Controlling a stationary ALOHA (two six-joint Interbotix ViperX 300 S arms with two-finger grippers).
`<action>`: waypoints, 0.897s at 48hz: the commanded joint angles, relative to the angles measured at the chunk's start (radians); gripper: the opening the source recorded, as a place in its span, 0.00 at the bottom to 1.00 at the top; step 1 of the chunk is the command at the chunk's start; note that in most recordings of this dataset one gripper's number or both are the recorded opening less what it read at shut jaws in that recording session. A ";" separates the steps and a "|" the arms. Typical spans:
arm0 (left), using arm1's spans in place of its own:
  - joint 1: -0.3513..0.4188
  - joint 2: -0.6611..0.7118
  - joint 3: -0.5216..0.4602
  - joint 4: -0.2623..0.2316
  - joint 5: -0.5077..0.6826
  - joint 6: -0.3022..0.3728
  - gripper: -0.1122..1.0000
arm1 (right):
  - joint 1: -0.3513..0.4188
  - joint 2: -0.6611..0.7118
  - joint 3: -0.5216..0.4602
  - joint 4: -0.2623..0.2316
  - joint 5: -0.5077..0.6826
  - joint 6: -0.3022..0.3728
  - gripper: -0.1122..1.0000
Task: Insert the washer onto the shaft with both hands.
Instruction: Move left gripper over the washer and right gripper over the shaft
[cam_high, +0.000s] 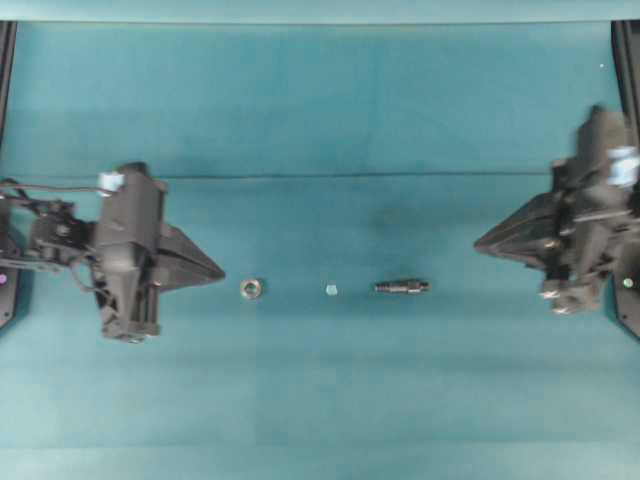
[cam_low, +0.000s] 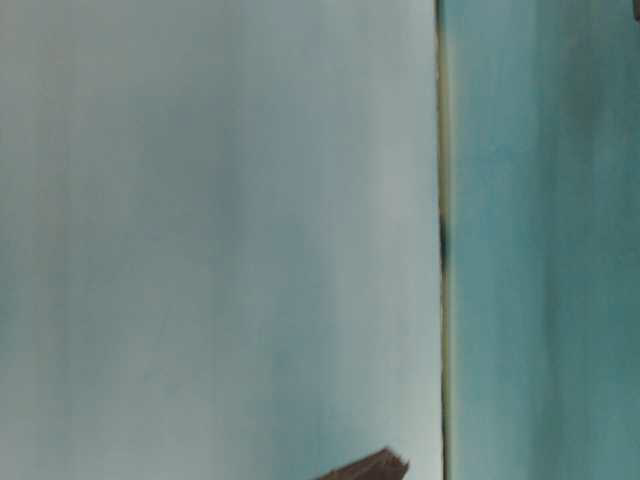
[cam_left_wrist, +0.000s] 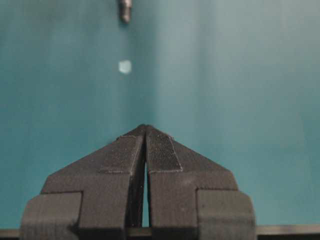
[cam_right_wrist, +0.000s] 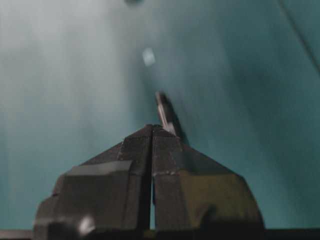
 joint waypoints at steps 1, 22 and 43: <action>-0.003 0.015 -0.040 0.002 0.000 0.002 0.12 | 0.017 0.066 -0.052 -0.028 0.028 0.005 0.01; 0.015 0.098 -0.080 0.003 0.052 0.005 0.12 | 0.092 0.298 -0.187 -0.186 0.120 -0.052 0.01; 0.009 0.249 -0.155 0.003 0.069 0.002 0.12 | 0.092 0.426 -0.222 -0.202 0.104 -0.132 0.01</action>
